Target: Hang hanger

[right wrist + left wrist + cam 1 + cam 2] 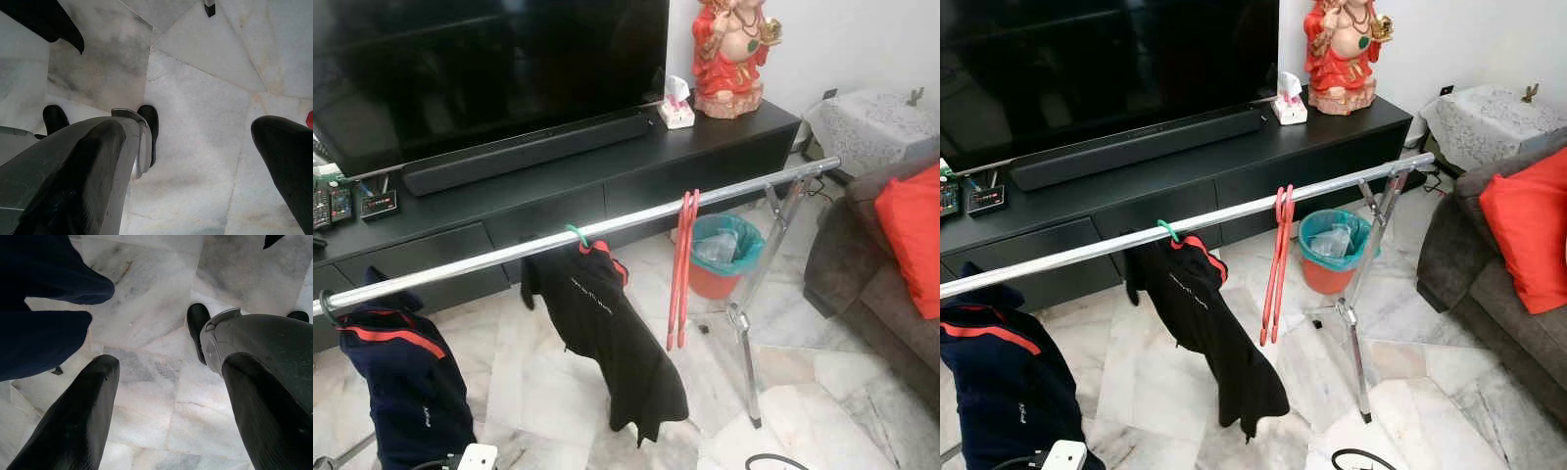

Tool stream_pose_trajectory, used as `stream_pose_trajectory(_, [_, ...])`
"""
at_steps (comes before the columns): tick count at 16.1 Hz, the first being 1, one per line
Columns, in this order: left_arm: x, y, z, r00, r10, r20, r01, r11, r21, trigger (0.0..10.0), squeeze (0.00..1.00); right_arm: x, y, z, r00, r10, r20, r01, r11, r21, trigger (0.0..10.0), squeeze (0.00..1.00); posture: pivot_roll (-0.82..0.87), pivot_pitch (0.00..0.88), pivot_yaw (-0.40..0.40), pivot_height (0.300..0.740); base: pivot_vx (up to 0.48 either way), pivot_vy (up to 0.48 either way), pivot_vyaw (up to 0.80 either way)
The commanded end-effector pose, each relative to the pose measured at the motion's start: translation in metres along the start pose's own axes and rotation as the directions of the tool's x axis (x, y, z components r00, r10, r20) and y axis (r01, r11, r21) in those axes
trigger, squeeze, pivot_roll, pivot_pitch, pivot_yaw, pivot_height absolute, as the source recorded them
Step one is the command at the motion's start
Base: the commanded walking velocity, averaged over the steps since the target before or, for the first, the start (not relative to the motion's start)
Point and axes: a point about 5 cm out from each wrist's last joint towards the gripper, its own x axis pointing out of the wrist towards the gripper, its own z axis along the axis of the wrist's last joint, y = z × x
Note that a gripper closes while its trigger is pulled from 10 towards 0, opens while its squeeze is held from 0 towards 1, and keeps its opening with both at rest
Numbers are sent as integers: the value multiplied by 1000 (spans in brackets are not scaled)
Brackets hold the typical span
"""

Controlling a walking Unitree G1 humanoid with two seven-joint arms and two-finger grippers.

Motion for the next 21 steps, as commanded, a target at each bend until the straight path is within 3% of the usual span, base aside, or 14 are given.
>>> stream_pose_trajectory(1, [0, 7, 10, 1000, 17, -6, -16, 996, 87, 10000, 0, 10, 44, 47, 994, 45, 97, -46, 999, 7, 10000, 0, -80, 0, 79, 740, 0, 0, 0])
stream_pose_trajectory(21, [0, 7, 9, 1000, 18, -6, -17, 996, 87, 10000, 0, 10, 44, 47, 994, 41, 102, -43, 999, 13, 10000, 0, -76, 0, 73, 740, 0, 0, 0])
